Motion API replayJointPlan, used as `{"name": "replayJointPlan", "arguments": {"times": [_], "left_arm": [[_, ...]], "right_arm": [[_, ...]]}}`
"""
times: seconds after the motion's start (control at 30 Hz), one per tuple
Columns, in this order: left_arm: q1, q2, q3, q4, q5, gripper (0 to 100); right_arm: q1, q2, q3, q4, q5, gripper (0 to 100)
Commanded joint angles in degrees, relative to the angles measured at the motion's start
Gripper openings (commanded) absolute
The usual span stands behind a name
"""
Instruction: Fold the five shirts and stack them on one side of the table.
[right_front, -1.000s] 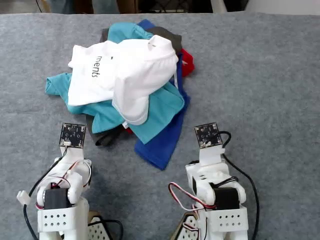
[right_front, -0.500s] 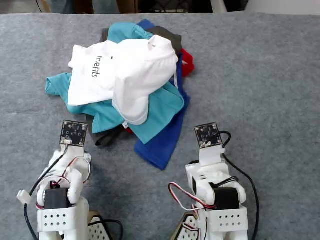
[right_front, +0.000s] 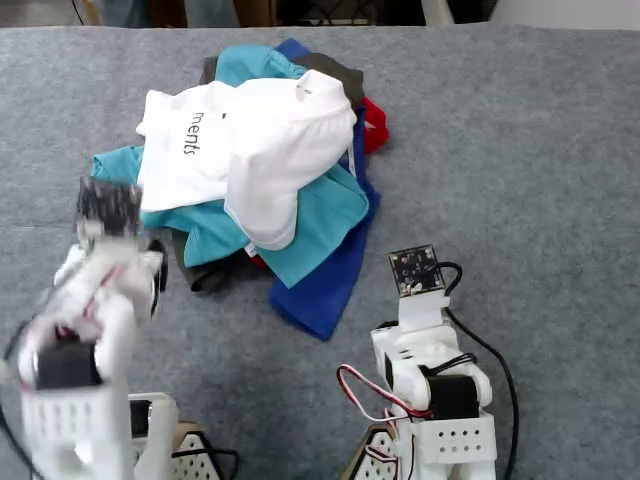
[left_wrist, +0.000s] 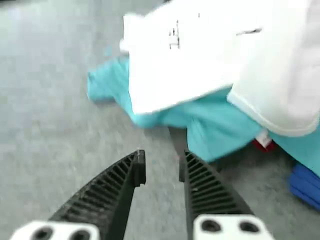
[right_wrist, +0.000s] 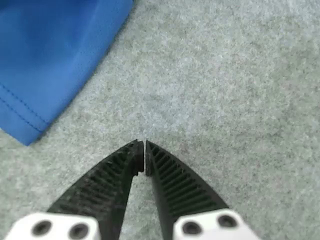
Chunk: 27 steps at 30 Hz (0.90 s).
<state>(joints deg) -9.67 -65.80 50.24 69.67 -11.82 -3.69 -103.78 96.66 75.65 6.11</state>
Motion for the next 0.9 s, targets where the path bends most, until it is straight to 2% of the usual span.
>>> {"name": "replayJointPlan", "arguments": {"times": [0.0,0.1,0.23,0.3,0.47,0.87], "left_arm": [[0.6,17.8,-15.3,6.5,3.7,16],[0.1,25.6,-20.0,8.2,3.6,16],[0.8,29.4,-19.9,7.6,4.5,16],[1.7,30.9,-17.5,3.7,7.6,17],[2.3,37.4,-10.2,-9.1,15.9,33],[3.4,57.1,-10.0,-21.3,25.8,33]], "right_arm": [[0.4,-4.5,-0.1,-0.8,-0.3,1.5],[0.4,-4.5,-0.1,-0.8,-0.3,1.5],[0.4,-4.5,-0.1,-0.8,-0.3,1.5],[0.4,-4.5,-0.1,-0.8,-0.3,1.5],[0.4,-4.5,-0.1,-0.8,-0.3,1.5],[0.4,-4.5,-0.1,-0.8,-0.3,1.5]]}}
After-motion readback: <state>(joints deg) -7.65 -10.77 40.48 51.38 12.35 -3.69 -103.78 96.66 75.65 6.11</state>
